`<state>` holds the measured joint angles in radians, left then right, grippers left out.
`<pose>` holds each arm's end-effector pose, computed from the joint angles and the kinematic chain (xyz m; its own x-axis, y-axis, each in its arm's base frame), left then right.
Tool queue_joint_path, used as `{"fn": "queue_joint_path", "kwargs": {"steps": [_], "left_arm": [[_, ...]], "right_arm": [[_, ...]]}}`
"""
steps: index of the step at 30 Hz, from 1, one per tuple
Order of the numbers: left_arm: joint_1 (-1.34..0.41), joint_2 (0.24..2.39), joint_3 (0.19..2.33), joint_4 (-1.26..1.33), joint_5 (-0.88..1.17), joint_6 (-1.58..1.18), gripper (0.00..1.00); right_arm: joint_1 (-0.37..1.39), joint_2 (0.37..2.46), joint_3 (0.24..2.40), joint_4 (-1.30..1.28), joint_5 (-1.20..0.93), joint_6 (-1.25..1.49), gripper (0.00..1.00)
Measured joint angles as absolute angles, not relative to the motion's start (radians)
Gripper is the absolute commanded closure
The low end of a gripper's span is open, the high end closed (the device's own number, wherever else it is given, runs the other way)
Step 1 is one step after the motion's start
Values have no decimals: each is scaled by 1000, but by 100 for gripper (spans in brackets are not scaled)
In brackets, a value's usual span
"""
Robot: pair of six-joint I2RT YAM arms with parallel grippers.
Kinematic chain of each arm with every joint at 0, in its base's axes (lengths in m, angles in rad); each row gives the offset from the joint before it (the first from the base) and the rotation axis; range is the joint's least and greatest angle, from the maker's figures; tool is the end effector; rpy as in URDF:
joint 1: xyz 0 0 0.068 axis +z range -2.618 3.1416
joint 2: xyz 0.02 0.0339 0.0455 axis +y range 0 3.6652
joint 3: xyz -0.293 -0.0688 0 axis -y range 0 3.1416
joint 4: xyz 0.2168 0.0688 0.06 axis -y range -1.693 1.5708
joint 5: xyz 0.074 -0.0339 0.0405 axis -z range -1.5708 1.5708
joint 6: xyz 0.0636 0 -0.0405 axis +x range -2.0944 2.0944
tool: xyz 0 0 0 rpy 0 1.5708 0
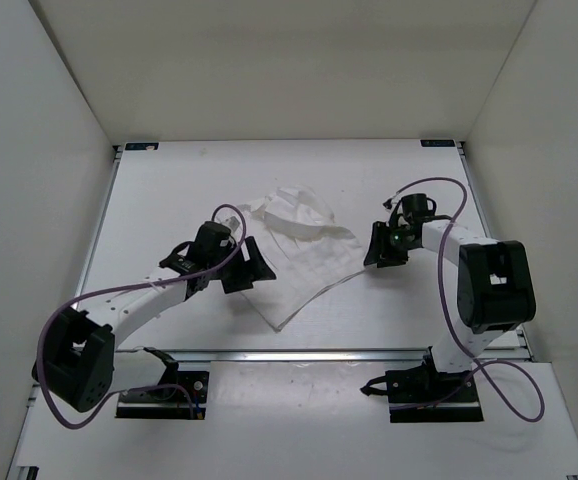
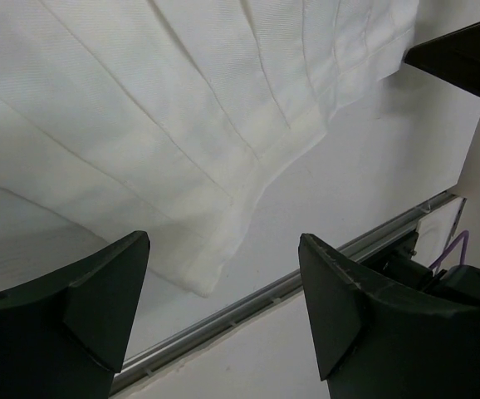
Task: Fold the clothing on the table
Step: Flatten the skirt out
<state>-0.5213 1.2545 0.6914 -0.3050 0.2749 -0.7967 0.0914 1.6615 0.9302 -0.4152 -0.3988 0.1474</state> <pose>0.1922 -0.1303 0.2238 -0.9141 -0.2686 -0.3037 -0.0318 0.7941 -0.6069 0.2991 0.0522 0.1843 -0.9334 0.0504 -0.3552 -0.1074 0.9055 0.4105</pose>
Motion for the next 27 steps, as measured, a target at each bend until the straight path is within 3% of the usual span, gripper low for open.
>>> {"fn": "queue_joint_path", "kwargs": {"steps": [2, 7, 18, 27], "left_arm": [[-525, 1243, 673, -292, 275, -815, 20], [-573, 1219, 585, -214, 271, -906, 16], [-628, 1044, 298, -67, 127, -1185, 18], [-639, 885, 217, -115, 22, -1320, 29]], "right_arm": [[91, 1667, 931, -410, -408, 142, 66], [91, 1694, 931, -403, -435, 136, 99], [156, 1719, 954, -396, -521, 199, 100], [239, 1734, 994, -371, -572, 267, 100]]}}
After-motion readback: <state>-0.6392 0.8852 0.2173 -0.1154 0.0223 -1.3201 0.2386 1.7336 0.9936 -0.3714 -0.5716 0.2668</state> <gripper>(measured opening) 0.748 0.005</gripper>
